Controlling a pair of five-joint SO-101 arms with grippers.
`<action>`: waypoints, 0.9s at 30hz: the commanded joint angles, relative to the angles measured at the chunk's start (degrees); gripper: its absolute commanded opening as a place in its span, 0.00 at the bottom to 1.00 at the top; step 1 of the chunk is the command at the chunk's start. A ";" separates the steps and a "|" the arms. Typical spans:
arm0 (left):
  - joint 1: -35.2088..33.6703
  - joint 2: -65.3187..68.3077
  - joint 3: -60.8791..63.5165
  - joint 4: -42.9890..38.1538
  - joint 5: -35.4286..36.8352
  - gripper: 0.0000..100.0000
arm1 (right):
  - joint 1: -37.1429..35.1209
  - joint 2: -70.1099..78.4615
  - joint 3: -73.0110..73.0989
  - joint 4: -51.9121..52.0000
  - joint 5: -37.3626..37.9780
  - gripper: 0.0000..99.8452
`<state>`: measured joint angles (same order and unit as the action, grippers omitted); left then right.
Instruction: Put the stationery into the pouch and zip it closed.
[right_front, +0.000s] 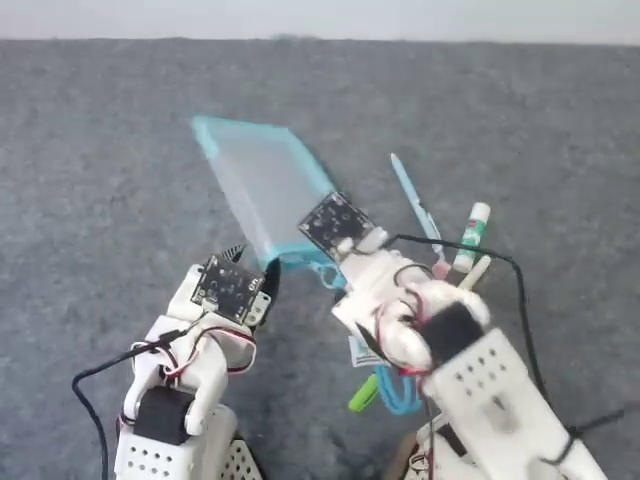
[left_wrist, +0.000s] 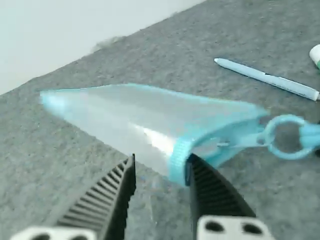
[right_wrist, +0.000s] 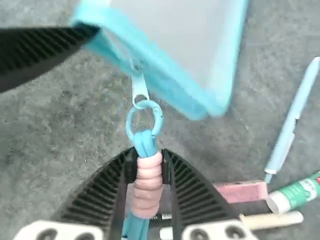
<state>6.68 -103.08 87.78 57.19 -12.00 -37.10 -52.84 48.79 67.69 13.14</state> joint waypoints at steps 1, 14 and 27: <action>-1.14 -0.09 -0.48 -1.85 -0.70 0.18 | 1.36 -7.52 -3.34 3.30 0.70 0.01; -1.14 -0.09 1.63 -7.65 2.99 0.18 | -11.03 -12.53 -1.05 5.32 3.16 0.01; -0.97 -0.09 2.07 -8.44 5.36 0.22 | -15.25 -12.70 0.18 5.32 4.75 0.01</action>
<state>6.33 -103.08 89.98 50.77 -7.43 -50.46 -63.82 49.41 72.62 16.92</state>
